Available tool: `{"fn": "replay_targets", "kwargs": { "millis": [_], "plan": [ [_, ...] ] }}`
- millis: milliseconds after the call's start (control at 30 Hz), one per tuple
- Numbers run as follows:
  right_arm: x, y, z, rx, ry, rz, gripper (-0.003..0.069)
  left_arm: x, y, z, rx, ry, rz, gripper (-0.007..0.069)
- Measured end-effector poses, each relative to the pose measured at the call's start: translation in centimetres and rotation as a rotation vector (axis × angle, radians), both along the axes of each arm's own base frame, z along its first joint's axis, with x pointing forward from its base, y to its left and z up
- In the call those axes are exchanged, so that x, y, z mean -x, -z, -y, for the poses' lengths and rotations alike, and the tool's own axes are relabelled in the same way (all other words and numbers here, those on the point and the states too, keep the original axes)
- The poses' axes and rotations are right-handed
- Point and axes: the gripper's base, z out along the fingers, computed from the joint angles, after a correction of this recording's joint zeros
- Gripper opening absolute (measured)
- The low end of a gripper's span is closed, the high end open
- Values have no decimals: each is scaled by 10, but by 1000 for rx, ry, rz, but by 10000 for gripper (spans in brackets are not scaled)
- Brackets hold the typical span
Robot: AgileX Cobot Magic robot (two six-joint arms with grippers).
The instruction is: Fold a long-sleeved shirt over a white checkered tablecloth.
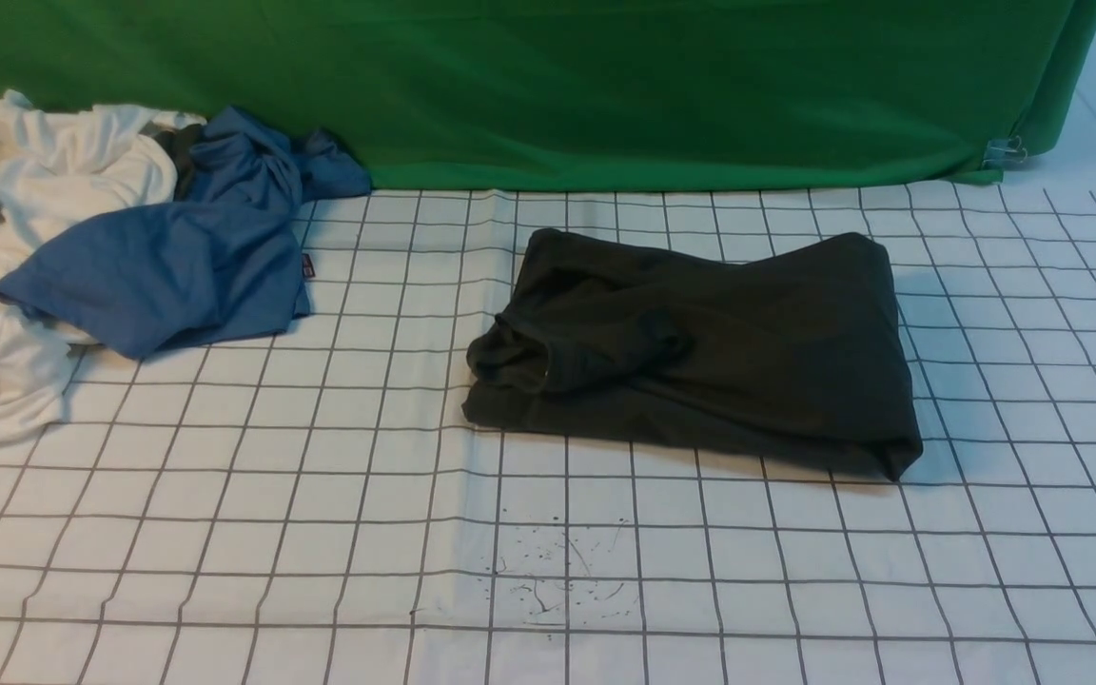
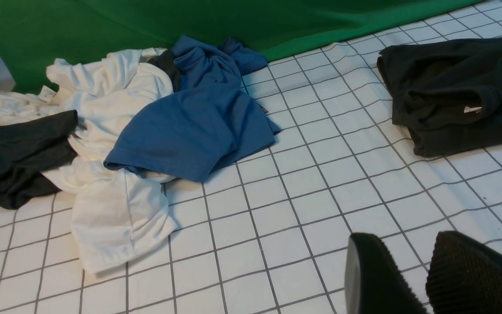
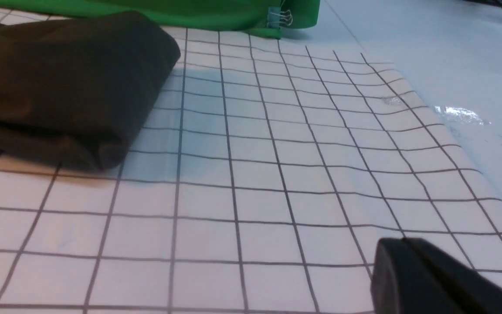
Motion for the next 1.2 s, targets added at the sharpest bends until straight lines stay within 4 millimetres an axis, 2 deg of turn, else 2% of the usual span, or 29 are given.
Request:
{"fn": "replay_targets", "kwargs": {
  "millis": [800,1200],
  "plan": [
    [0,0,0,-5,0,2,39,0,0,0,0,0,0,171],
    [-1,0,-4,-11,-76,6,55,0,0,0,0,0,0,184]
  ]
}}
